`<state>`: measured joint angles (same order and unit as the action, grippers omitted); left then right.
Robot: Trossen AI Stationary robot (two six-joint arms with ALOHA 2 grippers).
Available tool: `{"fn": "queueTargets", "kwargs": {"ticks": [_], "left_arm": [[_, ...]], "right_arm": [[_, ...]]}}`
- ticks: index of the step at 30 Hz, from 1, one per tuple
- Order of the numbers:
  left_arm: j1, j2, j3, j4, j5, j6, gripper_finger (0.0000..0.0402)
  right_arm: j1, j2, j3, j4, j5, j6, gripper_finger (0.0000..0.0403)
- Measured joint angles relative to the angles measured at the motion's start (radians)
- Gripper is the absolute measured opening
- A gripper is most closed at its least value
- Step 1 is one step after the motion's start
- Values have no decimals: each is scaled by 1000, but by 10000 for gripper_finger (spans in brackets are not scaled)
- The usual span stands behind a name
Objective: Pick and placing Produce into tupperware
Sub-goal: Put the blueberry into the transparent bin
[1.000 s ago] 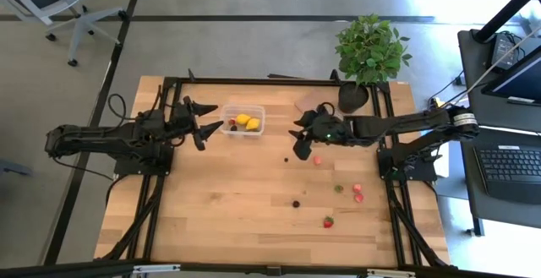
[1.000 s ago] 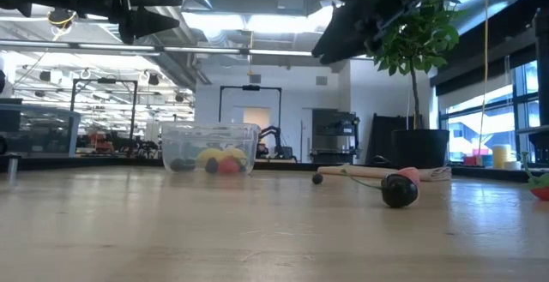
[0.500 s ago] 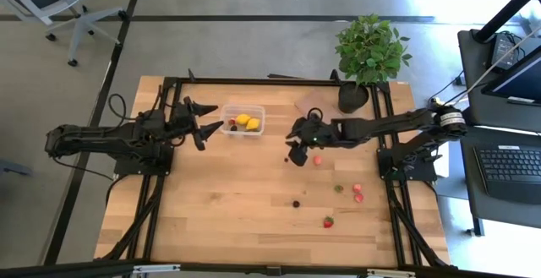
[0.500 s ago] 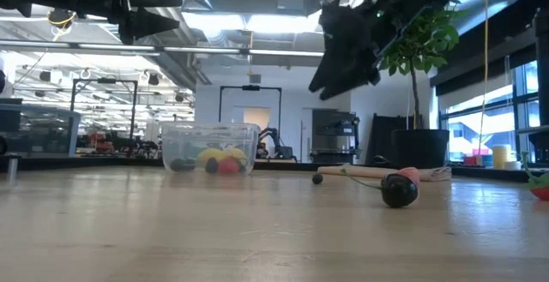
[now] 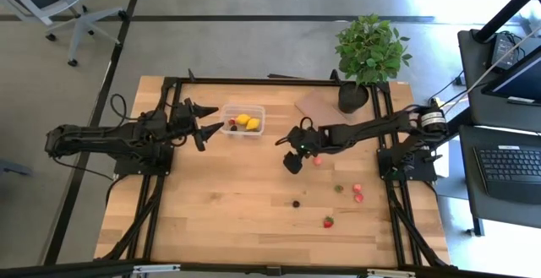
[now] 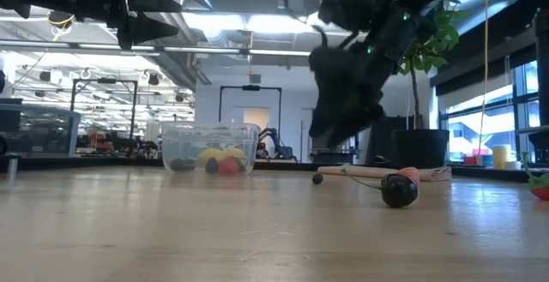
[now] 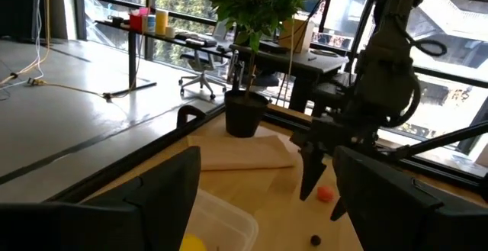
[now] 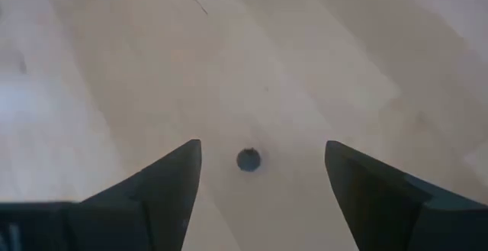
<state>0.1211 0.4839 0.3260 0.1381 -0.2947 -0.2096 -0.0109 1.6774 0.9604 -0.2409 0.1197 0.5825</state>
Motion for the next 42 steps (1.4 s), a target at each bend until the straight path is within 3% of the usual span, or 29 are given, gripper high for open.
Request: {"fn": "queueTargets", "kwargs": {"ticks": [11,42], "left_arm": [[0,0,0,0,0,-2,291],[0,0,0,-56,0,-20,291]], "right_arm": [[0,87,0,-3,-1,8,281],[3,196,37,19,-24,-304,280]]}}
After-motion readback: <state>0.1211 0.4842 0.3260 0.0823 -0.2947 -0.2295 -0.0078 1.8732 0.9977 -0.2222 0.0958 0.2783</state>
